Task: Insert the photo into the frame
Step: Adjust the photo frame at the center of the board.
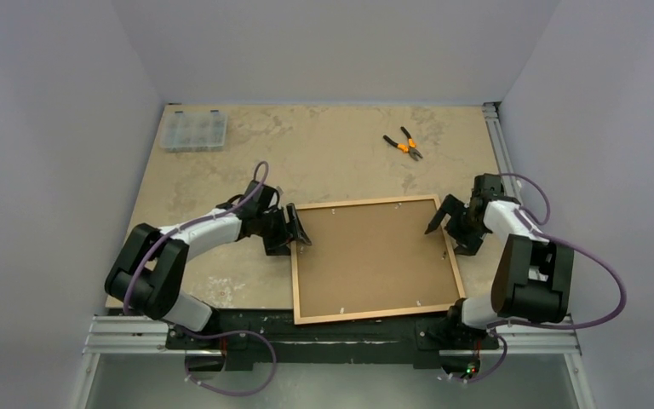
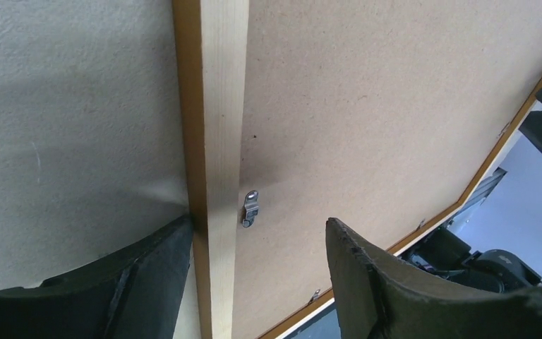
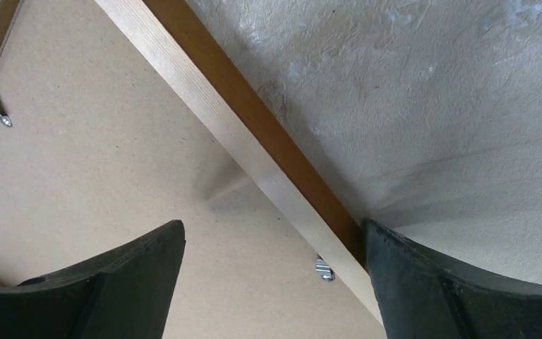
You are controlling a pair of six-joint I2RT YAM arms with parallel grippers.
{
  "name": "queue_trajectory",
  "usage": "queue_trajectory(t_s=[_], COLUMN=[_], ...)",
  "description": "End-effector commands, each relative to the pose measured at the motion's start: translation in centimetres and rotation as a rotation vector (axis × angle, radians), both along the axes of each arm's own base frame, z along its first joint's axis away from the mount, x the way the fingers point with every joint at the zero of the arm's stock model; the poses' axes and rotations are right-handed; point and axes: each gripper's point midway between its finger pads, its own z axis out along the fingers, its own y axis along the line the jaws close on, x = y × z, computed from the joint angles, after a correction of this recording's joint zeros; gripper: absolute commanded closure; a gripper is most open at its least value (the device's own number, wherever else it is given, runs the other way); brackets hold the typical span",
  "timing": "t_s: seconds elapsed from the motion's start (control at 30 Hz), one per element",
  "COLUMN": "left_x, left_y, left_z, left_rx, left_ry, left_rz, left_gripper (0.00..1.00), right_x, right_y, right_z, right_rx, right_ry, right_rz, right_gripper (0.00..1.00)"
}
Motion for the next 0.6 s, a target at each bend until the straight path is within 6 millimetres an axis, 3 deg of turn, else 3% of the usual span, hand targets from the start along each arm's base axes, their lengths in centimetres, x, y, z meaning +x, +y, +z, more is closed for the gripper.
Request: queue_trajectory(t_s=[0.0,0.1,0.33,0.57], left_x=[2.4,4.4,8.1,8.1], left_y=[-1.6,-2.1,-0.9,1.0], left_z=[1.1,2.4,2.6,1.3], left_rx=[-0.067,-0.064,0.038,0.137], left_ry=[-0.041,-0.07,-0.077,-0.074], left_rz=[0.022,0.017,0.034,0.044], left_gripper=[0.33,0.33,0.34,0.34], right_x=[0.0,0.3,1.9,3.0], right_y=[2.4,3.2,5.4,6.6], right_z=[-1.3,-1.2,-0.5,-0.8], right_rx=[0.131,0.175,0.21,0.192], right_ry=[-0.015,-0.026,-0.049,-0.059], right_rz=[0.069,0.092,0.163,0.192], right_gripper=[0.07,0.08,0.09,0.09])
